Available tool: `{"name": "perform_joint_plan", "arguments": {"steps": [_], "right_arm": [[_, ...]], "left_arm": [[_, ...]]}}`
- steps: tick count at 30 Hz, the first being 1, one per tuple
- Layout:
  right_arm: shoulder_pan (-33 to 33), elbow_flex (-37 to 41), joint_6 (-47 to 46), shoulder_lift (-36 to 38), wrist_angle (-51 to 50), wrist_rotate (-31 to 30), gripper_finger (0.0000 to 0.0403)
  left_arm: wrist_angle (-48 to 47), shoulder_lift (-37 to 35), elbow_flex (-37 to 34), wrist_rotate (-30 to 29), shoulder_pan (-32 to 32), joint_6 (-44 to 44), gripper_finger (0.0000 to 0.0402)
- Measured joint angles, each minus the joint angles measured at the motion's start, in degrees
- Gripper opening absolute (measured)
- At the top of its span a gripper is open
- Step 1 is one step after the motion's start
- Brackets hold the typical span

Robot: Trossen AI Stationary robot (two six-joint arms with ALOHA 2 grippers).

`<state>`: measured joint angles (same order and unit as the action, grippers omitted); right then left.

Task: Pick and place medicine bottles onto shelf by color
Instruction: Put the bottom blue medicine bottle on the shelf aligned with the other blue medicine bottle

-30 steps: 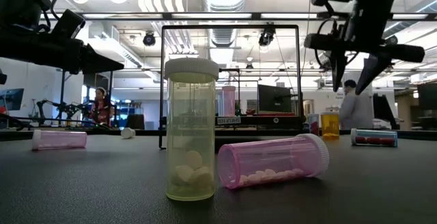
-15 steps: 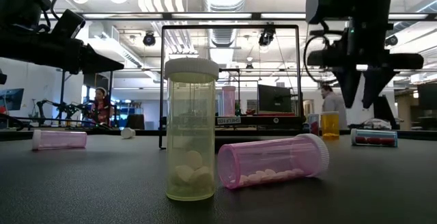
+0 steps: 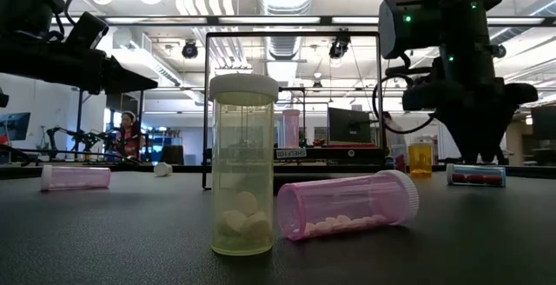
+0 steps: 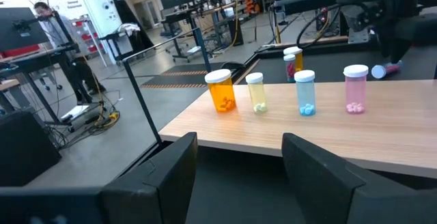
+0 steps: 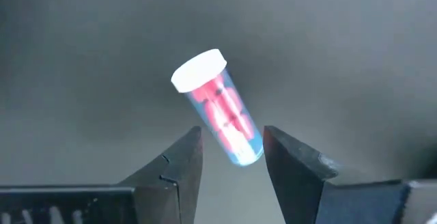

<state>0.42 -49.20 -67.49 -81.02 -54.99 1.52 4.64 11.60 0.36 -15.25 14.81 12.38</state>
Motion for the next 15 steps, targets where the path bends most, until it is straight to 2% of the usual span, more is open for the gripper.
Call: {"name": "perform_joint_plan", "arguments": {"steps": [8, 15], "right_arm": [[1.49, 1.53, 0.89, 0.53, 0.34, 0.15, 0.0143], [1.45, 5.48, 4.38, 0.36, 6.53, 0.03, 0.0141]], "left_arm": [[0.00, 0.00, 0.00, 0.00, 0.02, 0.00, 0.0199], [0.00, 0.03, 0.00, 0.00, 0.02, 0.02, 0.0199]]}}
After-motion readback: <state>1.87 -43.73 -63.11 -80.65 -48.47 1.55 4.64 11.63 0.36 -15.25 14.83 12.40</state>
